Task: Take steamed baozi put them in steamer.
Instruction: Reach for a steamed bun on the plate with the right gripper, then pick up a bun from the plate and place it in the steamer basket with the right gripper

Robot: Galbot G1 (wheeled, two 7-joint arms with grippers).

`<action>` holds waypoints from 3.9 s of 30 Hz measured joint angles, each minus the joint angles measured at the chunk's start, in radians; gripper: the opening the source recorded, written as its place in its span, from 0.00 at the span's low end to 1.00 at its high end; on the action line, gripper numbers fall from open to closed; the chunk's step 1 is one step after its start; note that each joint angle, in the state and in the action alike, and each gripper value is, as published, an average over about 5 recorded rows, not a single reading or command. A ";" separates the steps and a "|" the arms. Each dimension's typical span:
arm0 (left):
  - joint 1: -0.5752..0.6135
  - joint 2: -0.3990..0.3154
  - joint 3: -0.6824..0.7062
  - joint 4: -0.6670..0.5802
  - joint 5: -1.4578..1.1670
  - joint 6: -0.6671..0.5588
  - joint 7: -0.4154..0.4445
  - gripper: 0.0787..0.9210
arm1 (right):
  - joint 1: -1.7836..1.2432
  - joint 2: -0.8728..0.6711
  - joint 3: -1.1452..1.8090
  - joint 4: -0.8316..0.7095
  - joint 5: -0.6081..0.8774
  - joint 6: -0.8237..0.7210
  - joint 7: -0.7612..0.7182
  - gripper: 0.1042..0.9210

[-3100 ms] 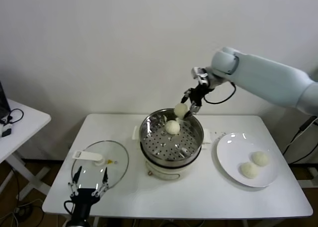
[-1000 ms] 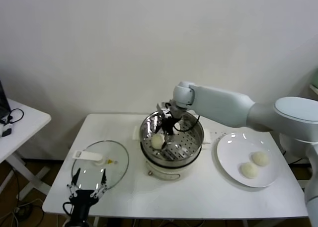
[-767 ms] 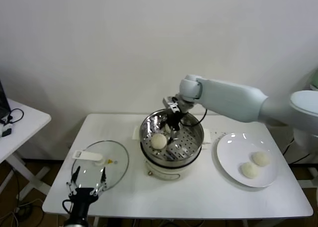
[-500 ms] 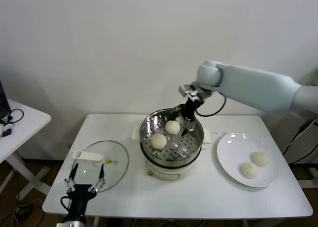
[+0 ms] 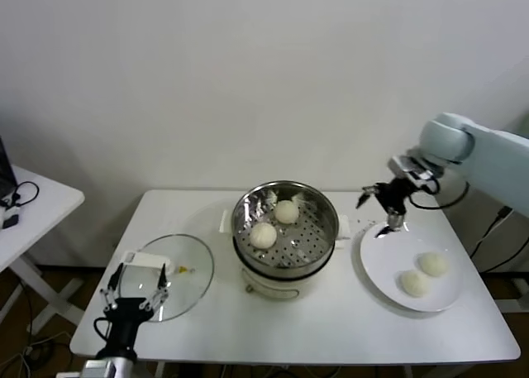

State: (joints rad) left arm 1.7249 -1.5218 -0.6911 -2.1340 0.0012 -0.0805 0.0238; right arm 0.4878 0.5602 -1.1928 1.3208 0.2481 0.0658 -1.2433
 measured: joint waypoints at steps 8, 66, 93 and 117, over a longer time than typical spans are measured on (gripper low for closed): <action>0.006 -0.008 0.008 -0.005 0.004 0.003 -0.001 0.88 | -0.230 -0.062 0.191 -0.064 -0.166 0.053 -0.005 0.88; 0.016 -0.016 0.021 0.021 0.039 0.000 -0.006 0.88 | -0.639 0.046 0.527 -0.253 -0.435 0.093 0.035 0.73; 0.015 -0.018 0.050 0.004 0.070 0.011 -0.013 0.88 | -0.089 0.142 0.340 0.036 -0.475 0.352 -0.005 0.74; 0.024 -0.016 0.043 0.008 0.069 0.026 -0.020 0.88 | -0.054 0.392 0.193 0.294 -0.683 0.514 0.012 0.74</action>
State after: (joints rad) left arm 1.7493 -1.5382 -0.6485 -2.1264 0.0698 -0.0540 0.0042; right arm 0.4341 0.9523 -0.9994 1.6149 -0.4348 0.5802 -1.2312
